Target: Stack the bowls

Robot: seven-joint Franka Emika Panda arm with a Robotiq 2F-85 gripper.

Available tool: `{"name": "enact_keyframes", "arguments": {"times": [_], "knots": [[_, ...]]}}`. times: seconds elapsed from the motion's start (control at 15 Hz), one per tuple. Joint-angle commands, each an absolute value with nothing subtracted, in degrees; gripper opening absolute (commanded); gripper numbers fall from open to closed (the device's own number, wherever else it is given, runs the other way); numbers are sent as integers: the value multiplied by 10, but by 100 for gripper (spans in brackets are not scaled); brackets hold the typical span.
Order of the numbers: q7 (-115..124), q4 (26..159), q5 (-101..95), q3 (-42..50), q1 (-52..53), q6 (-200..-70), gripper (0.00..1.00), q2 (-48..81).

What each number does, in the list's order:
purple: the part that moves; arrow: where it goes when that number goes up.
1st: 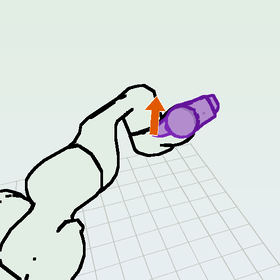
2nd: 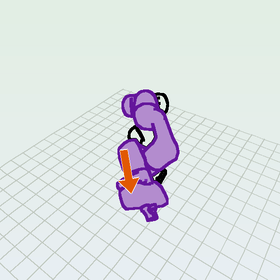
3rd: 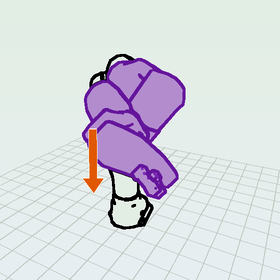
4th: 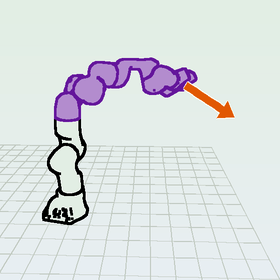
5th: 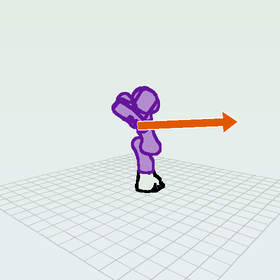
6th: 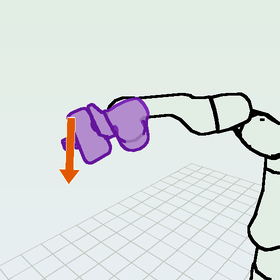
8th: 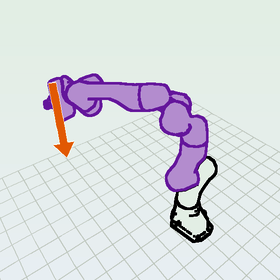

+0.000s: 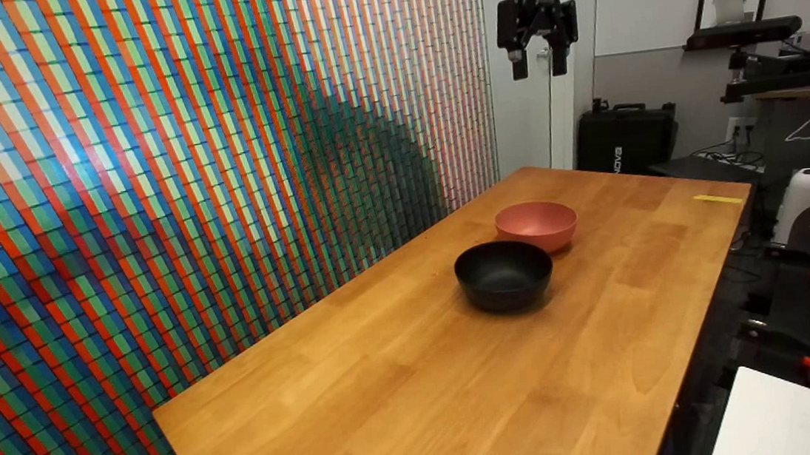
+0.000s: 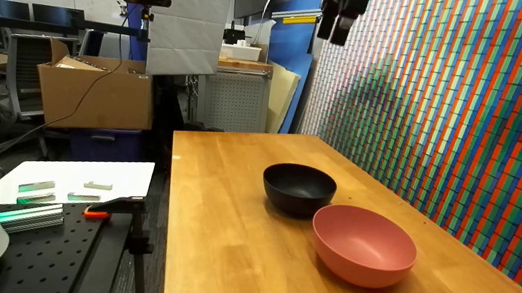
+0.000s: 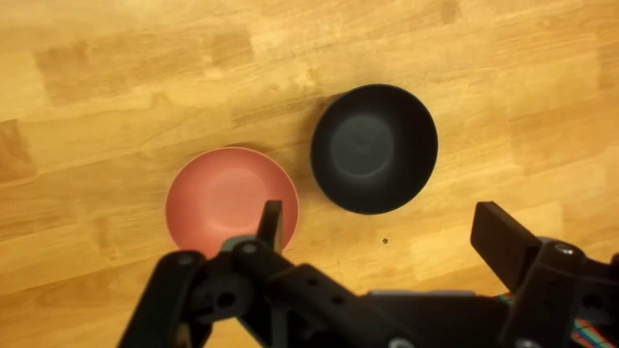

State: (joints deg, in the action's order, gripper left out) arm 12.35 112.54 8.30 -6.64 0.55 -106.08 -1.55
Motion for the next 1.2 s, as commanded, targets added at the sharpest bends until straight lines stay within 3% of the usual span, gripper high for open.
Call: {"name": "enact_keyframes", "arguments": {"times": [0.0, 0.4, 1.13], "knots": [[54, 1088, 137, -56, 19, -1067, 100, 75], [67, 1066, 117, -62, 46, -1088, 100, 188], [165, 1082, 35, -32, 95, -1285, 100, 297]]}}
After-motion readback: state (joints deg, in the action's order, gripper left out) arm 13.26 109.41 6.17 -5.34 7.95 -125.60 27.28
